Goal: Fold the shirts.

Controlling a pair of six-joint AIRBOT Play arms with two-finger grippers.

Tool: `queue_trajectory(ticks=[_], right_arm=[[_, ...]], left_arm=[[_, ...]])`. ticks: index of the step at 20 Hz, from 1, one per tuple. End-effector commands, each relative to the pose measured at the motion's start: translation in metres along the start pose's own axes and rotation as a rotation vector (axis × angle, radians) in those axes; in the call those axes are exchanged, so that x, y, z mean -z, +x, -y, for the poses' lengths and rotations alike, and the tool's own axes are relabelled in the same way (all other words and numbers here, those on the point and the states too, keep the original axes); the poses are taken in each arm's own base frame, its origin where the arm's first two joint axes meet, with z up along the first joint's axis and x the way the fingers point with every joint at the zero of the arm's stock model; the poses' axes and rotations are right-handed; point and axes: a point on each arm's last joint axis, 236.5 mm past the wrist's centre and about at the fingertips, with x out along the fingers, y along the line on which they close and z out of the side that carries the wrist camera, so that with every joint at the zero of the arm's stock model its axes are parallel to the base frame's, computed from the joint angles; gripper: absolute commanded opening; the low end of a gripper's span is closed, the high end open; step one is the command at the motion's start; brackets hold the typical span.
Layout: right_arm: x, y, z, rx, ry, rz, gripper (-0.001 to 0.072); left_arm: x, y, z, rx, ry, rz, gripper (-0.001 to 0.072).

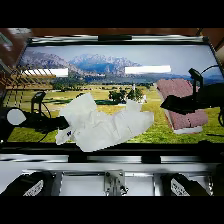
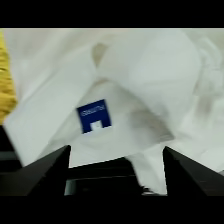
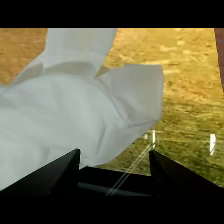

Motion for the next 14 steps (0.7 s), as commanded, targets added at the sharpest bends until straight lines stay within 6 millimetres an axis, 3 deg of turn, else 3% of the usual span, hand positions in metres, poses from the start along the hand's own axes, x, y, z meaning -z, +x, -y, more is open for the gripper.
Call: queue_trajectory(ticks=[1,6,7,8,9,12,14], right_arm=[[0.019,0.015,0.017,0.03,0.03,-0.053,0.0537],[0.041,0.043,0.016,-0.025,0.09,-0.129,0.0538],[0.043,0.05,0.012,-0.054,0.101,-0.144,0.0538],[0.045,0.057,0.008,-0.077,0.092,-0.163,0.0538],[0.047,0.065,0.003,-0.092,0.075,-0.185,0.0538],[0.049,0.098,-0.013,-0.091,0.01,-0.207,0.0538],[0.042,0.118,-0.024,-0.095,-0.004,-0.18,0.0538]], left_arm=[[-0.009,0.035,0.033,0.17,-0.14,0.017,0.0671],[-0.024,0.056,0.038,0.178,-0.16,0.055,0.066],[-0.025,0.058,0.038,0.176,-0.164,0.055,0.0548],[-0.026,0.059,0.037,0.175,-0.165,0.056,0.0352],[-0.026,0.058,0.037,0.176,-0.167,0.058,0.0231],[-0.03,0.052,0.034,0.177,-0.167,0.079,0.0047],[-0.034,0.041,0.034,0.186,-0.158,0.107,0.0036]])
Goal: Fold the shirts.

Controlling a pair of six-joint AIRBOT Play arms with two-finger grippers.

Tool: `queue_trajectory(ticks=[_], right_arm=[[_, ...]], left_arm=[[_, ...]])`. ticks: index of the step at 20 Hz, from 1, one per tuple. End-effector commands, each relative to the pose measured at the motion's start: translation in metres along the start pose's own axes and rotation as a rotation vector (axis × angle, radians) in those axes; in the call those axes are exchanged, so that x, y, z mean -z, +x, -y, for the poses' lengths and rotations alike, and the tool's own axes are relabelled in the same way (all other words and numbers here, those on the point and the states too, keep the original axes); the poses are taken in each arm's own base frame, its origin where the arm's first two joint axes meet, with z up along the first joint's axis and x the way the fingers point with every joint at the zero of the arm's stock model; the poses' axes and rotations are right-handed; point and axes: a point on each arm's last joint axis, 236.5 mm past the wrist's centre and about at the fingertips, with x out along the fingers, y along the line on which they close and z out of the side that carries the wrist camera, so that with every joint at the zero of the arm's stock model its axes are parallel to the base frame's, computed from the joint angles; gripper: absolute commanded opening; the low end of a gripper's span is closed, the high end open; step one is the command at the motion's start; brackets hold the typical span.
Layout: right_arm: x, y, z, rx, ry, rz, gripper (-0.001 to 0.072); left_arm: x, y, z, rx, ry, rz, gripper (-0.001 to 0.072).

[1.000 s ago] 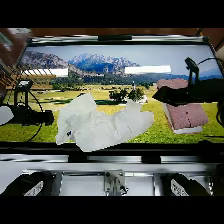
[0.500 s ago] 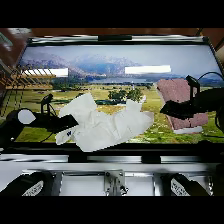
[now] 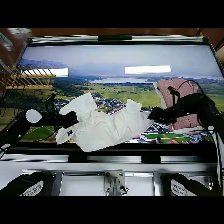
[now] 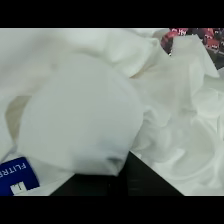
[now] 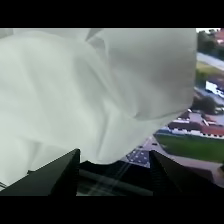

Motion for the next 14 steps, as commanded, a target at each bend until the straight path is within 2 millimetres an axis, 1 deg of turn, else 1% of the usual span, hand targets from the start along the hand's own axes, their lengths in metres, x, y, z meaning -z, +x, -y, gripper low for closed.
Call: queue_trajectory(ticks=[1,2,4,6,8,10,11,13,14], right_arm=[[-0.017,0.033,-0.017,-0.024,-0.023,0.042,0.0538],[-0.023,0.036,-0.02,-0.03,-0.019,0.066,0.0538],[-0.034,0.035,-0.017,-0.017,-0.022,0.109,0.0538],[-0.036,0.027,-0.006,0.004,-0.026,0.102,0.0538],[-0.029,0.014,0.002,0.011,-0.032,0.056,0.0538],[-0.018,-0.002,0.014,0.042,-0.035,0.012,0.0538],[-0.01,-0.005,0.022,0.065,-0.033,-0.015,0.0538],[0.002,-0.003,0.032,0.104,-0.04,-0.068,0.0538],[0.001,0.002,0.033,0.108,-0.041,-0.058,0.0538]], left_arm=[[-0.007,-0.014,0.003,0.015,0.013,0.041,0.0035],[-0.006,-0.019,0.006,0.021,0.035,0.047,0.0035],[-0.001,-0.03,0.009,0.025,0.085,0.045,0.0035],[0.003,-0.039,0.01,0.019,0.112,0.047,0.0035],[0.006,-0.047,0.008,0.004,0.142,0.052,0.0035],[0.008,-0.052,0.005,-0.011,0.164,0.054,0.0035],[0.008,-0.054,0.005,-0.012,0.169,0.058,0.0035],[0.008,-0.055,0.005,-0.014,0.171,0.06,0.0035],[0.008,-0.055,0.005,-0.014,0.171,0.061,0.0035]])
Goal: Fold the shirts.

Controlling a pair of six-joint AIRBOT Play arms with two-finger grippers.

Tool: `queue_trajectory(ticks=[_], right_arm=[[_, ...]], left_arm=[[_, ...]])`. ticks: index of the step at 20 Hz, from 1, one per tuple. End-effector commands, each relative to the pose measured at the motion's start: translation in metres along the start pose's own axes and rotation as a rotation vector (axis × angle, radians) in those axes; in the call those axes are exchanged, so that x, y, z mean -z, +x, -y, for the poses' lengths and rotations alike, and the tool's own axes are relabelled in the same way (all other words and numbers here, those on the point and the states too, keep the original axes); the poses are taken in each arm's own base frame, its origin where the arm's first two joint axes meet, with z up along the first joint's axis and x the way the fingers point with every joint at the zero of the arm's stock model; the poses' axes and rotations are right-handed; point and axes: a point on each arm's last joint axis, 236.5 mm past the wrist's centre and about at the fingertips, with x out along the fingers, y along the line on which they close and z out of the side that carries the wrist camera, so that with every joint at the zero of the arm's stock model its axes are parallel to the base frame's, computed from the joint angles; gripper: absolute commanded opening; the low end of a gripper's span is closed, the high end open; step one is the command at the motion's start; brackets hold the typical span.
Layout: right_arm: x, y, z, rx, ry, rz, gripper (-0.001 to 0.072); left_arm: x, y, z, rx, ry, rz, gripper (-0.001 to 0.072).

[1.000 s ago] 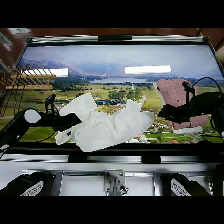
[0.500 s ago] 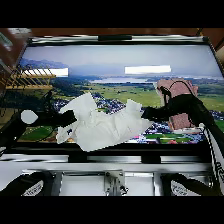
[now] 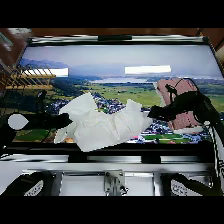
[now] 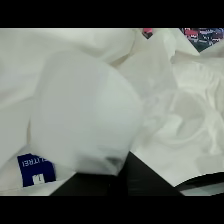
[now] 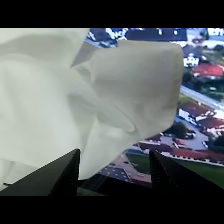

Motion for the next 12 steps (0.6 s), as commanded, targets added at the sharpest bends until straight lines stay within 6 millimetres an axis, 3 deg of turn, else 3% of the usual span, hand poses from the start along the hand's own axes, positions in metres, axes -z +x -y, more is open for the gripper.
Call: queue_trajectory(ticks=[1,4,8,9,10,12], right_arm=[[0.009,0.005,0.012,0.043,-0.004,-0.024,0.0539],[-0.007,0.021,0.009,0.058,-0.016,0.026,0.0538],[-0.012,0.05,-0.003,0.069,-0.065,0.028,0.0534],[-0.015,0.052,-0.005,0.072,-0.077,0.04,0.0344],[-0.018,0.049,-0.008,0.071,-0.084,0.049,0.0039],[-0.028,0.028,-0.016,0.065,-0.117,0.072,0.0047]], left_arm=[[0.002,-0.003,-0.002,-0.01,0.015,-0.001,0.0035],[0.002,-0.003,-0.002,-0.01,0.015,0.0,0.0035],[0.002,-0.003,-0.002,-0.01,0.015,0.0,0.0035],[0.001,-0.003,-0.002,-0.01,0.016,0.002,0.0035],[-0.002,-0.004,-0.001,-0.008,0.017,0.013,0.0035],[-0.02,-0.014,0.001,-0.018,0.039,0.067,0.0035]])
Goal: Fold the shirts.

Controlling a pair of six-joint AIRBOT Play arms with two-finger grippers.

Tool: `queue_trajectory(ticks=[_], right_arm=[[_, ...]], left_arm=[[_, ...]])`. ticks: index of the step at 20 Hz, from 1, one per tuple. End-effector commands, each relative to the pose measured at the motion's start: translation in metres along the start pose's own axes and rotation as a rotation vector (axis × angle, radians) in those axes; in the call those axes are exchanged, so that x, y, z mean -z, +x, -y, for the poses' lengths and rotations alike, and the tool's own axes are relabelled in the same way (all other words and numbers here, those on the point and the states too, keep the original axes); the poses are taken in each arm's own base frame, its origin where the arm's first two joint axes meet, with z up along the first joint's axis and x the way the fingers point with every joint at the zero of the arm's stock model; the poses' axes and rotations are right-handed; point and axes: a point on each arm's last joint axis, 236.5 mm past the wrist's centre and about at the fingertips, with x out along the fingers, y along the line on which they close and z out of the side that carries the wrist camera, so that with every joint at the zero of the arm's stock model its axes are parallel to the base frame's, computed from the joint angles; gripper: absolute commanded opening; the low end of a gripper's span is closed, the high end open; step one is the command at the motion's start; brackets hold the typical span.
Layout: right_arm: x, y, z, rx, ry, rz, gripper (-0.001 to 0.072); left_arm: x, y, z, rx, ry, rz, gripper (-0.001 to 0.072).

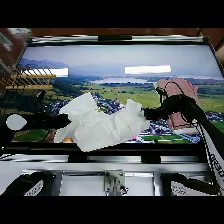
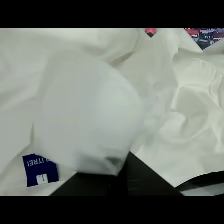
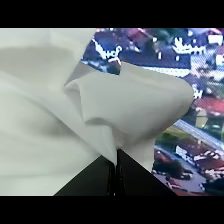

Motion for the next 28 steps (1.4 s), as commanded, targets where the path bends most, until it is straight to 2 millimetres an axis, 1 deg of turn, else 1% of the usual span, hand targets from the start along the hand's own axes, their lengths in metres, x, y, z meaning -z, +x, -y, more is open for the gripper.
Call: queue_trajectory(ticks=[1,2,3,4,5,6,7,8,9,10,12,13,14,15,16,17,18,19,20,22,23,24,26,27,28], right_arm=[[-0.022,-0.032,-0.012,0.0,-0.073,0.065,0.0048],[-0.035,-0.057,-0.017,-0.003,-0.094,0.112,0.0047],[-0.051,-0.088,-0.021,-0.003,-0.109,0.184,0.0047],[-0.072,-0.128,-0.026,0.002,-0.122,0.29,0.0047],[-0.092,-0.169,-0.03,0.01,-0.133,0.406,0.0047],[-0.11,-0.217,-0.037,0.013,-0.14,0.545,0.0047],[-0.126,-0.266,-0.044,0.016,-0.143,0.687,0.0047],[-0.136,-0.31,-0.053,0.012,-0.154,0.815,0.0047],[-0.142,-0.353,-0.066,0.001,-0.167,0.946,0.0047],[-0.146,-0.388,-0.078,-0.011,-0.181,1.056,0.0047],[-0.148,-0.449,-0.104,-0.069,-0.2,1.232,0.0047],[-0.148,-0.472,-0.114,-0.101,-0.203,1.295,0.0047],[-0.146,-0.491,-0.12,-0.11,-0.212,1.347,0.0048],[-0.145,-0.502,-0.123,-0.107,-0.22,1.375,0.0048],[-0.143,-0.504,-0.123,-0.094,-0.228,1.374,0.0047],[-0.142,-0.495,-0.122,-0.081,-0.236,1.334,0.0048],[-0.138,-0.476,-0.119,-0.063,-0.248,1.255,0.0048],[-0.131,-0.449,-0.116,-0.051,-0.259,1.138,0.0048],[-0.121,-0.42,-0.113,-0.053,-0.267,1.013,0.0048],[-0.093,-0.36,-0.106,-0.072,-0.267,0.733,0.0048],[-0.077,-0.329,-0.099,-0.089,-0.241,0.593,0.0048],[-0.062,-0.302,-0.09,-0.097,-0.218,0.48,0.0048],[-0.026,-0.245,-0.073,-0.121,-0.15,0.26,0.0048],[-0.006,-0.218,-0.065,-0.136,-0.105,0.155,0.0048],[0.012,-0.197,-0.06,-0.154,-0.063,0.072,0.0048]], left_arm=[[-0.034,-0.019,0.003,-0.01,0.038,0.096,0.0034],[-0.056,-0.036,0.007,-0.006,0.056,0.158,0.0034],[-0.084,-0.061,0.013,0.0,0.069,0.241,0.0034],[-0.114,-0.091,0.02,0.005,0.083,0.336,0.0034],[-0.141,-0.125,0.029,0.011,0.095,0.435,0.0034],[-0.167,-0.163,0.041,0.027,0.105,0.546,0.0034],[-0.191,-0.206,0.059,0.06,0.121,0.671,0.0034],[-0.209,-0.249,0.082,0.113,0.139,0.794,0.0034],[-0.221,-0.287,0.105,0.175,0.154,0.906,0.0034],[-0.229,-0.329,0.13,0.259,0.16,1.025,0.0034],[-0.234,-0.394,0.166,0.404,0.165,1.214,0.0034],[-0.233,-0.414,0.177,0.432,0.189,1.275,0.0034],[-0.229,-0.426,0.185,0.419,0.252,1.313,0.0034],[-0.226,-0.426,0.19,0.371,0.338,1.323,0.0034],[-0.222,-0.415,0.19,0.32,0.406,1.288,0.0035],[-0.217,-0.396,0.187,0.267,0.465,1.214,0.0035],[-0.21,-0.368,0.178,0.197,0.514,1.102,0.0034],[-0.198,-0.33,0.158,0.107,0.552,0.941,0.0033],[-0.183,-0.294,0.133,0.023,0.568,0.778,0.0032],[-0.142,-0.224,0.076,-0.084,0.491,0.466,0.0032],[-0.123,-0.196,0.055,-0.105,0.457,0.36,0.0031],[-0.104,-0.168,0.038,-0.111,0.423,0.277,0.0031],[-0.069,-0.122,0.008,-0.118,0.329,0.169,0.0032],[-0.052,-0.104,-0.006,-0.123,0.283,0.128,0.0031],[-0.034,-0.088,-0.019,-0.129,0.238,0.086,0.0032]])
